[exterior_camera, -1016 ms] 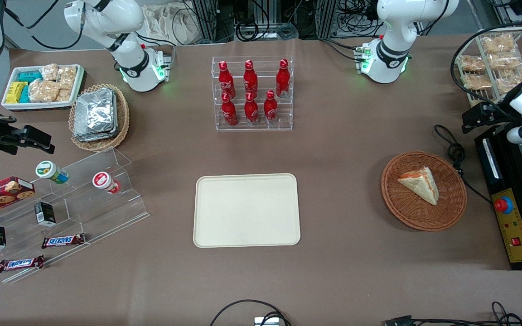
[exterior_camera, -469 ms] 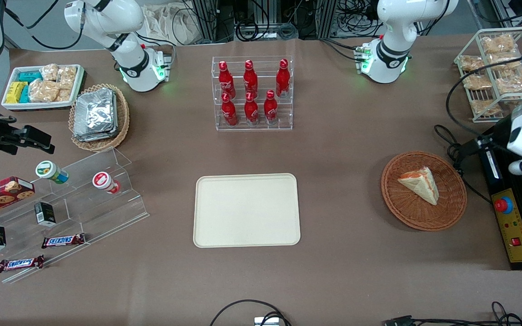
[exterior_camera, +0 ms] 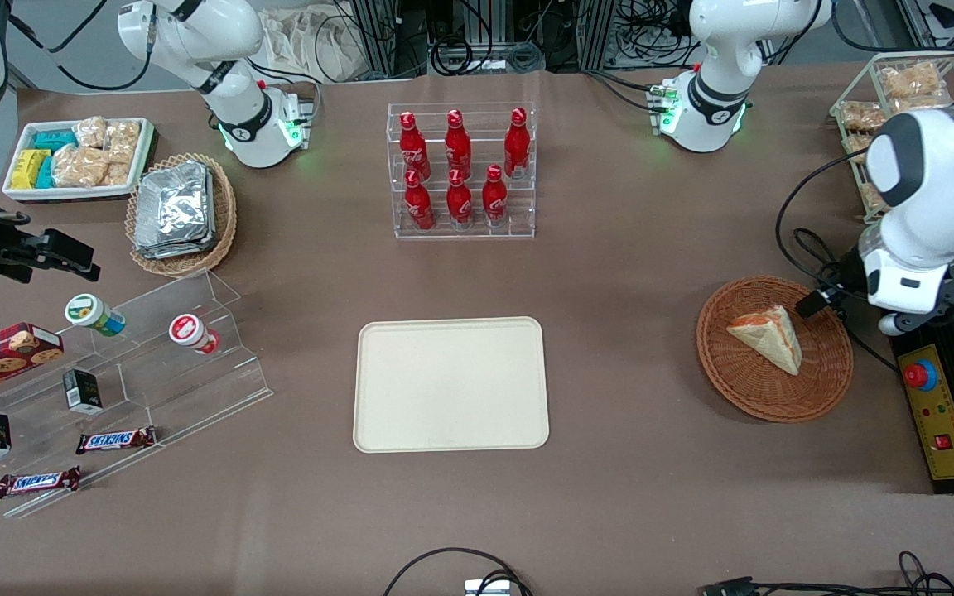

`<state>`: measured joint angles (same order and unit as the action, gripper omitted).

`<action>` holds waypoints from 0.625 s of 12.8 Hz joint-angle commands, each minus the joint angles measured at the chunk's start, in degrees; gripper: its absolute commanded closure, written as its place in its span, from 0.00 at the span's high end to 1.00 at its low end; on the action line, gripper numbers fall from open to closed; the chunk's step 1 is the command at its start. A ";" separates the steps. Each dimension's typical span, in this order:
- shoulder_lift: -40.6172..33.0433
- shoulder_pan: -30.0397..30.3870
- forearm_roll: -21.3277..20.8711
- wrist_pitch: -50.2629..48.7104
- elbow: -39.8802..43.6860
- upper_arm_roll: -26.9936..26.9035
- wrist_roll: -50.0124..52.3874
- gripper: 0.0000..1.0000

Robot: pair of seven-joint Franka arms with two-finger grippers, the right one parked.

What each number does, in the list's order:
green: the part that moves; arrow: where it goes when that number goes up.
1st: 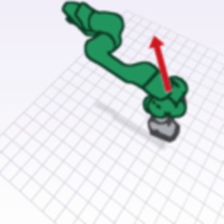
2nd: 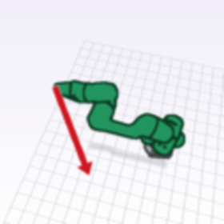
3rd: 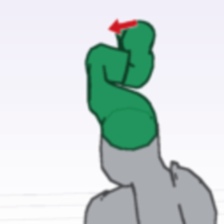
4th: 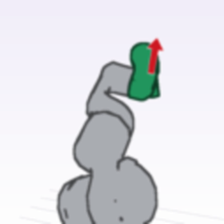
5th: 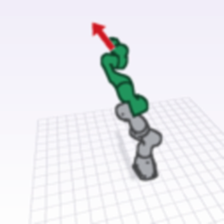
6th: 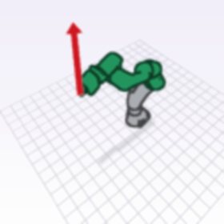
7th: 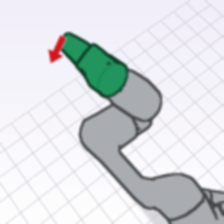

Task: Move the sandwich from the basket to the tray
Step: 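Move the left gripper down over the wrapped sandwich in the wicker basket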

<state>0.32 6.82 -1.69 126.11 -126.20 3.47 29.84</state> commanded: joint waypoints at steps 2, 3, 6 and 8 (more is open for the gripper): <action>0.11 1.70 0.81 7.55 -5.53 0.04 2.95 1.00; 0.82 1.79 0.81 10.09 -6.94 0.04 3.82 1.00; 4.59 1.71 0.81 16.52 -8.18 0.04 7.42 1.00; 7.22 1.44 0.81 20.03 -8.27 0.13 9.97 1.00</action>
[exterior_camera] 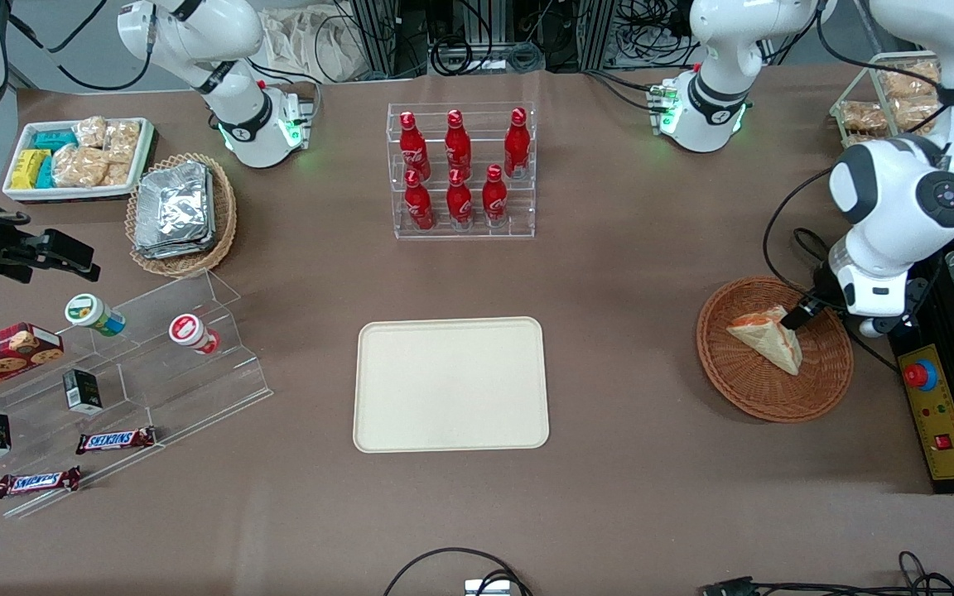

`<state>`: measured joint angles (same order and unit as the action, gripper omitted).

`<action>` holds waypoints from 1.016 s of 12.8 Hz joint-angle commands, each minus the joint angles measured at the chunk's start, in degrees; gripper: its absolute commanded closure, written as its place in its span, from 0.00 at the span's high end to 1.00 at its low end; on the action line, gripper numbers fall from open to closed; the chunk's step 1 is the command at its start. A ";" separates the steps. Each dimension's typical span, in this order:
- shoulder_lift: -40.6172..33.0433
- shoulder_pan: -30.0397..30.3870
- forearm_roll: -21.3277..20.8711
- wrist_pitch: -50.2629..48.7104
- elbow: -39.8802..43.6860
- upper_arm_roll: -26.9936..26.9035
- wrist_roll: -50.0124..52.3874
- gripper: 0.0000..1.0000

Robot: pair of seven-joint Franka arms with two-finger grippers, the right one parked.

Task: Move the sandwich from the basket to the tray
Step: 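Lower the open left gripper around the sandwich and close it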

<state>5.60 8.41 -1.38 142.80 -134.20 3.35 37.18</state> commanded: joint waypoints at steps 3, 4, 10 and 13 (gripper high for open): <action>5.73 -0.67 0.42 8.53 -0.27 0.34 5.09 1.00; 6.61 -0.67 0.42 9.50 -0.27 0.34 5.44 1.00; 9.16 -0.67 0.42 12.06 -0.19 0.34 5.79 0.60; 9.52 -0.76 0.42 12.15 -0.01 0.43 6.85 0.00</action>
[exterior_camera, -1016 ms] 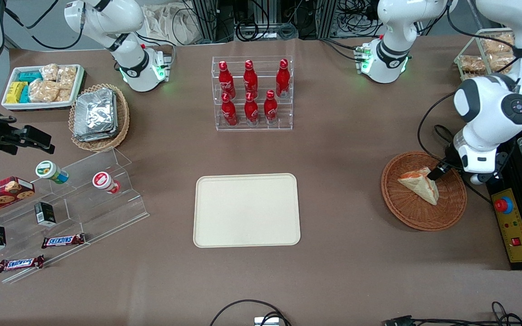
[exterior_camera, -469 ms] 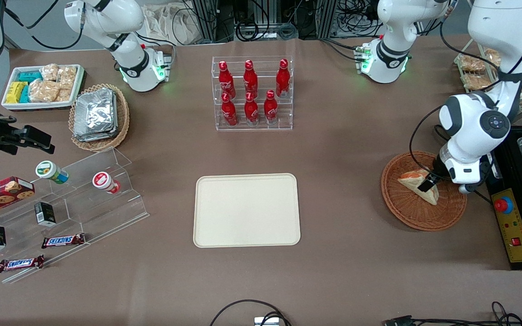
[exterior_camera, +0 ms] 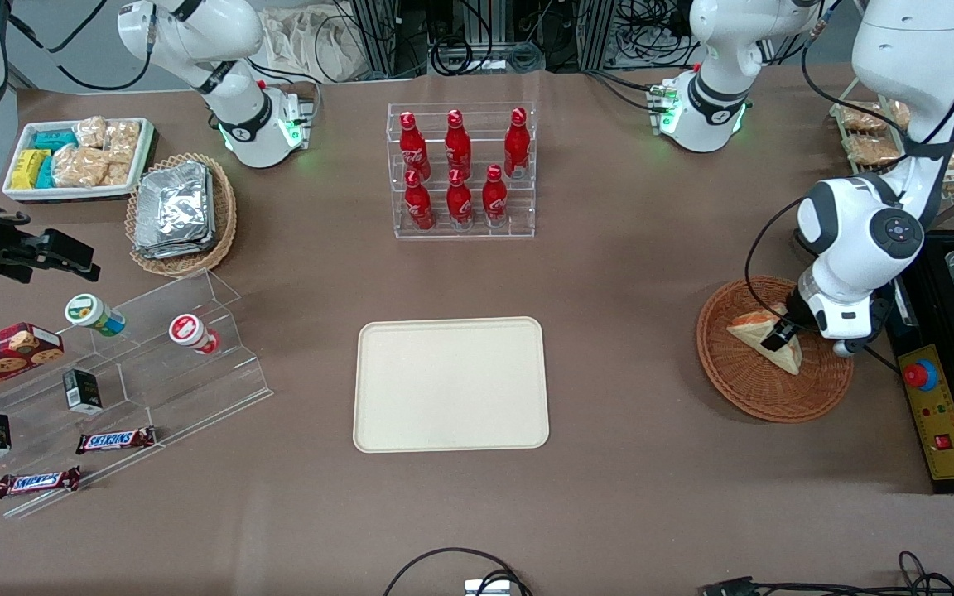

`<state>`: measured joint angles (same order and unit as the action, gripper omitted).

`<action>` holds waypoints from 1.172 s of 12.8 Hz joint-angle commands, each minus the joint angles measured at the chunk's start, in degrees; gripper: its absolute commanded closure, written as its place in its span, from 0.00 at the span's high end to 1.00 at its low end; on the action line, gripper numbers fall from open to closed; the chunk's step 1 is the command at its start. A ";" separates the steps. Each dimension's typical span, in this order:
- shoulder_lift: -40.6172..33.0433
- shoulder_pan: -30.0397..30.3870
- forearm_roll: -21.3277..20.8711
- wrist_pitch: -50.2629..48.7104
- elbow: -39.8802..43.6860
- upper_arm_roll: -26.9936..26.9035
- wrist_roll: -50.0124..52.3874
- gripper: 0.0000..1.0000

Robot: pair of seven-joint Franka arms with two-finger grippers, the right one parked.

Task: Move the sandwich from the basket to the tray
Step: 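Lower the open left gripper around the sandwich and close it, then lift the sandwich out of the basket with the left gripper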

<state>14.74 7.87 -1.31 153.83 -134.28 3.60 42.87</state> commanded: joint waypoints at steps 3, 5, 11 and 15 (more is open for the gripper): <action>-0.85 -1.10 0.17 0.60 0.07 0.35 0.99 0.00; -3.74 -1.63 -0.62 -2.37 0.41 0.35 0.38 0.00; -9.91 -1.63 -2.20 -29.68 13.92 8.34 -10.95 0.00; -9.47 -1.63 -2.29 -36.58 21.94 15.28 -15.09 0.00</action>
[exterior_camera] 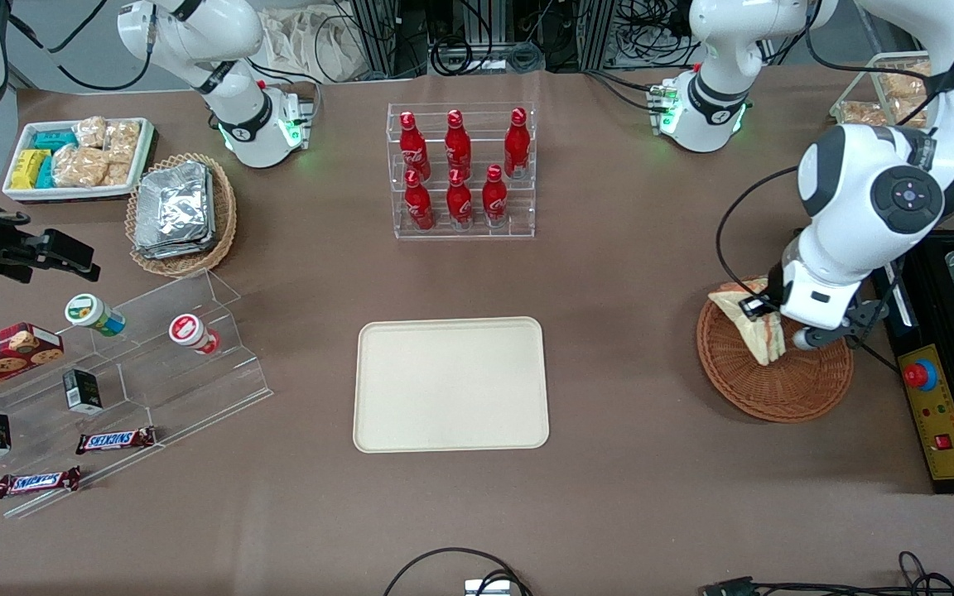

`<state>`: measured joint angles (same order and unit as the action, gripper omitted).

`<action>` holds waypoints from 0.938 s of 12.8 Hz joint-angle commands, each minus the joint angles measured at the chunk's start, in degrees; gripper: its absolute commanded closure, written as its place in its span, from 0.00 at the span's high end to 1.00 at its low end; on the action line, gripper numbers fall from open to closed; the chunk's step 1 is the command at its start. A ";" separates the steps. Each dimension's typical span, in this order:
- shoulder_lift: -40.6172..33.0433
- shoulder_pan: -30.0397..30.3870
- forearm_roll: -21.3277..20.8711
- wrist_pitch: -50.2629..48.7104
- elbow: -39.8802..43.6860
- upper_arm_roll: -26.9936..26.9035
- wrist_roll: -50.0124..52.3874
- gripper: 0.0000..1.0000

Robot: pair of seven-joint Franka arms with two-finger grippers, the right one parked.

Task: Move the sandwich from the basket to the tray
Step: 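Lift the sandwich out of the basket with the left gripper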

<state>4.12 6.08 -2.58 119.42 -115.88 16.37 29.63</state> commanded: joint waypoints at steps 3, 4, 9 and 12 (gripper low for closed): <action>3.95 0.07 -4.19 -5.85 9.07 7.17 -0.89 0.00; 5.53 0.07 -4.37 -7.78 11.88 8.32 -0.80 0.00; 15.72 0.07 -10.60 -10.18 23.66 17.71 9.99 0.00; 22.05 -5.54 -15.08 -12.27 30.60 18.88 16.07 0.00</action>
<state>20.61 3.97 -14.80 110.87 -92.81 34.71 42.23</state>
